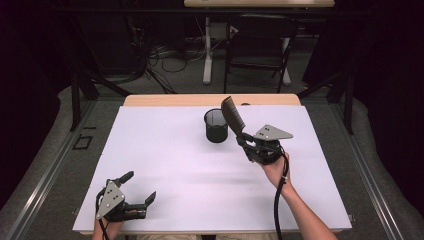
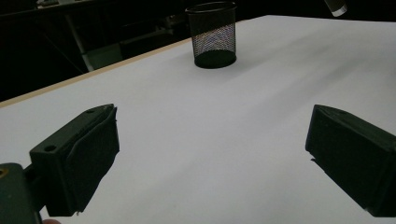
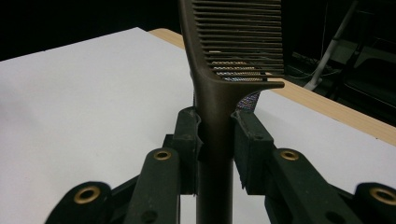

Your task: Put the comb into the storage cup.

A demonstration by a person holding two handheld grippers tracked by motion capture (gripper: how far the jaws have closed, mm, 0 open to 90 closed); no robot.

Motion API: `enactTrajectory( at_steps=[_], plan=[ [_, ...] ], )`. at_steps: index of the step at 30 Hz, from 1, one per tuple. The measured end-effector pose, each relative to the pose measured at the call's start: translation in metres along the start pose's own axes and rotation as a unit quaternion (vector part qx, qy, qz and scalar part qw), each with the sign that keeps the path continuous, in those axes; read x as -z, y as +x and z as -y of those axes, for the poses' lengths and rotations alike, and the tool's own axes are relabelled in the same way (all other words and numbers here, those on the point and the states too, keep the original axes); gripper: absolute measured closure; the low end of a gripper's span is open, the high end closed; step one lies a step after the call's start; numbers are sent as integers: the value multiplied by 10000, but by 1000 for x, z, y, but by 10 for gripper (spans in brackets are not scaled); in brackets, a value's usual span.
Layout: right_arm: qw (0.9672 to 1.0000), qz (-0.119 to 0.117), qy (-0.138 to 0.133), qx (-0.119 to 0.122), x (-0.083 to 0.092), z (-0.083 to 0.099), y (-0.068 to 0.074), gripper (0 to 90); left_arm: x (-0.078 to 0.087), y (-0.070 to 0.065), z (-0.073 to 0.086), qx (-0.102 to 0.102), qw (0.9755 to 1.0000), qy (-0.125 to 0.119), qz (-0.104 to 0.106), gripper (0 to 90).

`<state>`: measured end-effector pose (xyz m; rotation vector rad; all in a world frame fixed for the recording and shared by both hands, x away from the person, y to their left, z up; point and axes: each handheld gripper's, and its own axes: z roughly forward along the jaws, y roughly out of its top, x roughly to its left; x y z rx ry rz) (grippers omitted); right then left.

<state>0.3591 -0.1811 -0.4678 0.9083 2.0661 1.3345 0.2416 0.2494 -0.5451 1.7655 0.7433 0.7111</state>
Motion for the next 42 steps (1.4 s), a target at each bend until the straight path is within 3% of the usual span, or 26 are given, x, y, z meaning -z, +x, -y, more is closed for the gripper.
enactTrajectory(
  at_steps=[42],
  plan=[
    [9997,41,-225,27,-11,-19,1,728,0,0,0,11,10000,-9,-13,30]
  ],
)
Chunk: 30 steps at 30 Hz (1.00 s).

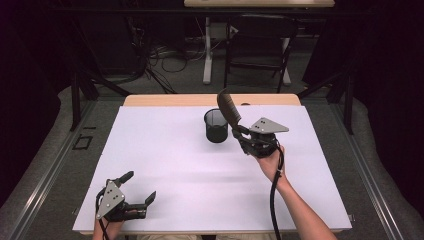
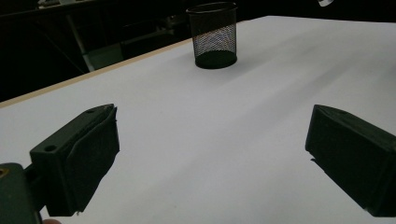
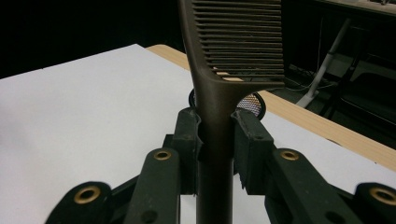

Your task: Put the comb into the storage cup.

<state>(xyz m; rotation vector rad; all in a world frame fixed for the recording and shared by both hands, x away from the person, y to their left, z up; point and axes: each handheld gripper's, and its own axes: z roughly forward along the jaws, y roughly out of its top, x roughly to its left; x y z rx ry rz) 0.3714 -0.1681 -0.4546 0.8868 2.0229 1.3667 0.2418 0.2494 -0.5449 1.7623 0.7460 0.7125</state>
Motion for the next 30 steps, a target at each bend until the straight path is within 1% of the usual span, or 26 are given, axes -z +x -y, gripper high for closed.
enactTrajectory(
  at_steps=[16,30],
  plan=[
    [10000,47,-9,52,-10,-14,-3,728,0,0,0,6,10000,3,12,30],
    [10000,69,11,14,-17,-20,-6,727,0,0,0,6,10000,5,13,30]
  ],
)
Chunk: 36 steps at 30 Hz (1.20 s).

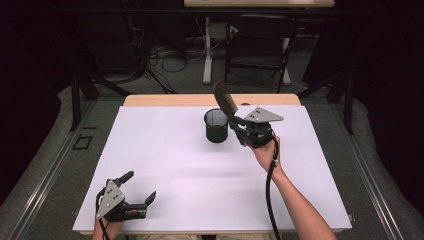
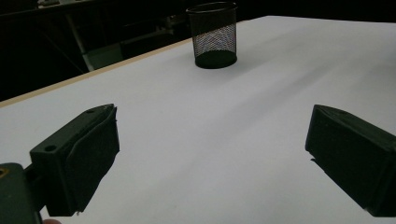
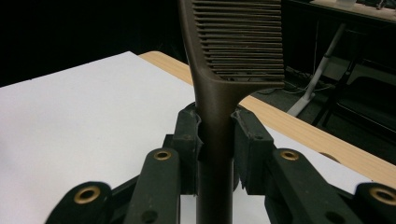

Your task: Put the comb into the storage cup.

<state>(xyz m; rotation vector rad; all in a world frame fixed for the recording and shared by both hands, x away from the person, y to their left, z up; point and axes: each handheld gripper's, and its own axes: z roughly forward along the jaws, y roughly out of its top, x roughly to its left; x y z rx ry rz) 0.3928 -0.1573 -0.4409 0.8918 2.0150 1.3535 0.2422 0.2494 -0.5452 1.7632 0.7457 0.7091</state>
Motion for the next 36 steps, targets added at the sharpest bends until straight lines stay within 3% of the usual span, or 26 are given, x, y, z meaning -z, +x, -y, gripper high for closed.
enactTrajectory(
  at_steps=[20,36],
  plan=[
    [9999,13,-124,-37,-13,-18,-3,728,-1,0,0,17,10000,2,6,30],
    [9999,33,-139,-86,-26,-20,-9,728,-1,0,0,32,10000,-8,6,30]
  ],
)
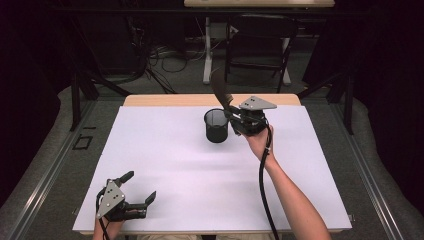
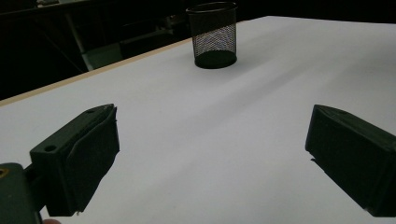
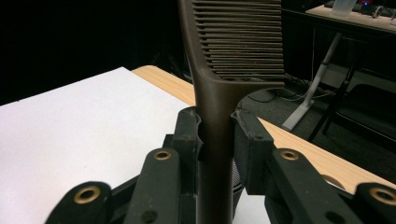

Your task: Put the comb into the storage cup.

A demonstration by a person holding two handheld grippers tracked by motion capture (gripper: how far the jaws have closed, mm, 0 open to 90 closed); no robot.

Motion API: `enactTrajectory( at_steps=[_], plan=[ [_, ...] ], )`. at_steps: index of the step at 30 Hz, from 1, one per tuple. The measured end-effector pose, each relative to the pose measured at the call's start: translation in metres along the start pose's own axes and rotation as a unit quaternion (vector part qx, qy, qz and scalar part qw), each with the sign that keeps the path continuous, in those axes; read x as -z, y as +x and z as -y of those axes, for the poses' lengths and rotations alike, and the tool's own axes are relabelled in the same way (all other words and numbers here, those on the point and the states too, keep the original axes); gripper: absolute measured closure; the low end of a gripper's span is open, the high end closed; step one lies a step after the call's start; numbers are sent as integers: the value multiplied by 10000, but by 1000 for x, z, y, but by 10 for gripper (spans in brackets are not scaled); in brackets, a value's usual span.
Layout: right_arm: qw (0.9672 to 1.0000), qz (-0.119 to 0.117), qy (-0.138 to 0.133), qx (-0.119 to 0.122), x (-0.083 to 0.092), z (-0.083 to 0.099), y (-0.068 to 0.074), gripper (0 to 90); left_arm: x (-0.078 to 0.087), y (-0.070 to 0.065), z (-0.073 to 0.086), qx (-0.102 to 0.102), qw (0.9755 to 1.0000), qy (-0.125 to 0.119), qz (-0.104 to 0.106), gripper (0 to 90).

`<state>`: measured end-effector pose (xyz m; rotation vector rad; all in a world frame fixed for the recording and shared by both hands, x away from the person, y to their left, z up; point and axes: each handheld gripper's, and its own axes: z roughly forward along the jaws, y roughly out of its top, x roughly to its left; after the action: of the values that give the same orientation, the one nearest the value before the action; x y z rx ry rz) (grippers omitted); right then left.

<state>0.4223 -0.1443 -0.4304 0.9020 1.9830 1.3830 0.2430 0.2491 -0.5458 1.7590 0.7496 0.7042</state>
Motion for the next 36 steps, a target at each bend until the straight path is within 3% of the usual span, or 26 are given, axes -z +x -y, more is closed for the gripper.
enactTrajectory(
  at_steps=[36],
  plan=[
    [9998,20,-177,-2,-20,-6,-3,728,1,0,0,-15,10000,-14,25,30]
  ],
)
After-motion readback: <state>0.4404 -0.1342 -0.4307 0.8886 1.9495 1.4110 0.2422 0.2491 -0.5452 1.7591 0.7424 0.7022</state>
